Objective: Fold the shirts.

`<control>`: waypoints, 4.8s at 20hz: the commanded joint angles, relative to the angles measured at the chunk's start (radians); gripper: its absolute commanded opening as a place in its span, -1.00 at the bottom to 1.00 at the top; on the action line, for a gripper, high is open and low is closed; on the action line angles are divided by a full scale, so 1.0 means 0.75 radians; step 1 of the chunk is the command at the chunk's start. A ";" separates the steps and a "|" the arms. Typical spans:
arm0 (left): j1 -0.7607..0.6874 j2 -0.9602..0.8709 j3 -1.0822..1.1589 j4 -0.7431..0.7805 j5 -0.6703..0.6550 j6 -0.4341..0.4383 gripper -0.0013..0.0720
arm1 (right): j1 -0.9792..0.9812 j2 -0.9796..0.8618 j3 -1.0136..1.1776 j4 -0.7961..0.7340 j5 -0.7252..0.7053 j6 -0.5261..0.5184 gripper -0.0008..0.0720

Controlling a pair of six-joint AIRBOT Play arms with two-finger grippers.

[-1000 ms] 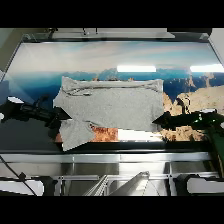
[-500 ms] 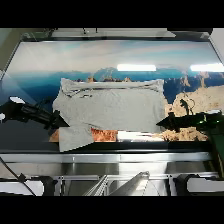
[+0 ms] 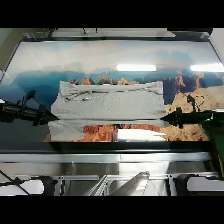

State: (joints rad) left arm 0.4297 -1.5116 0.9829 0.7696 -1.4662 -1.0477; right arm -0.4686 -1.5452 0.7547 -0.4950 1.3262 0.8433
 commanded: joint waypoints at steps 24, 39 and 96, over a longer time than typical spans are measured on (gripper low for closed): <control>-0.201 -0.784 1.422 0.052 -0.115 -0.252 0.99 | 0.110 -0.493 1.026 0.072 -0.251 0.134 0.67; -0.524 -0.657 1.421 -0.057 -0.057 -0.240 -0.96 | 0.313 -0.729 1.118 0.017 -0.134 0.258 -0.93; -0.034 0.068 0.989 -0.607 -0.186 -0.145 -0.89 | 1.048 -0.969 1.573 -0.062 -0.389 0.826 0.95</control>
State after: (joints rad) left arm 0.4053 -1.4612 1.7252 0.3134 -1.5982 -1.1770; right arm 0.2958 -2.2116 1.9385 -0.6254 1.0435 1.4666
